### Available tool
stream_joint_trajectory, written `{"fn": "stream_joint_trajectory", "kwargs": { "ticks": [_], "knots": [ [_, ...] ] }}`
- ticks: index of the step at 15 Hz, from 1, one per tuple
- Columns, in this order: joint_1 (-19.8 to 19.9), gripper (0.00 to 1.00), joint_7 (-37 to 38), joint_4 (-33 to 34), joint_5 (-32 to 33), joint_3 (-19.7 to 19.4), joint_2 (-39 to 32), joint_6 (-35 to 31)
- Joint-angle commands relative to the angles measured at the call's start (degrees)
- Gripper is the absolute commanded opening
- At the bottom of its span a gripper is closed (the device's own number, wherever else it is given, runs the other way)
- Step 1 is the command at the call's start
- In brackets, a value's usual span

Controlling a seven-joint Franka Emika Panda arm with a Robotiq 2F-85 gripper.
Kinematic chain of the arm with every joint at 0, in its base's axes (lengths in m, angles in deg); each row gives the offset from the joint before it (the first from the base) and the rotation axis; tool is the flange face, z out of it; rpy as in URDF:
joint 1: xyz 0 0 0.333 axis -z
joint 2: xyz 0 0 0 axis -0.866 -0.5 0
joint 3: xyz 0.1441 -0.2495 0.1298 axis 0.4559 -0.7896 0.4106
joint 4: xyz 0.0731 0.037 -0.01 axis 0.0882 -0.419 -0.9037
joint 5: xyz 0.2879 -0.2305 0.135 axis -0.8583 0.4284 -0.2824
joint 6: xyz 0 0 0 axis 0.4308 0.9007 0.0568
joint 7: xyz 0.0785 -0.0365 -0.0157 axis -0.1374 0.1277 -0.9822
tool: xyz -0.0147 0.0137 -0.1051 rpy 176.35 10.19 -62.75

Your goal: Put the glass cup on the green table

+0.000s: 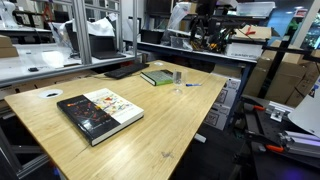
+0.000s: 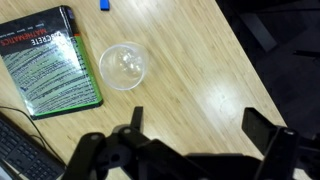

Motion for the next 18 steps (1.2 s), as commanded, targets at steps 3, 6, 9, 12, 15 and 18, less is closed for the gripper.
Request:
{"fn": "stream_joint_trajectory", "kwargs": {
  "ticks": [3, 6, 9, 12, 15, 18],
  "knots": [
    [4.40, 1.00, 0.08, 1.63, 2.80, 3.57, -4.61, -1.75],
    [4.78, 1.00, 0.11, 2.28, 3.07, 3.80, -5.01, -1.75],
    [4.60, 1.00, -5.56, 3.60, -1.67, 2.68, -8.06, -3.03],
    [6.40, 1.00, -15.65, 5.36, -10.46, 2.19, -14.14, -6.91],
    [10.57, 1.00, -25.48, 7.76, -20.00, 4.15, -20.27, -10.69],
    [13.93, 1.00, -27.56, 11.27, -22.83, 6.41, -25.66, -10.78]
  ]
}}
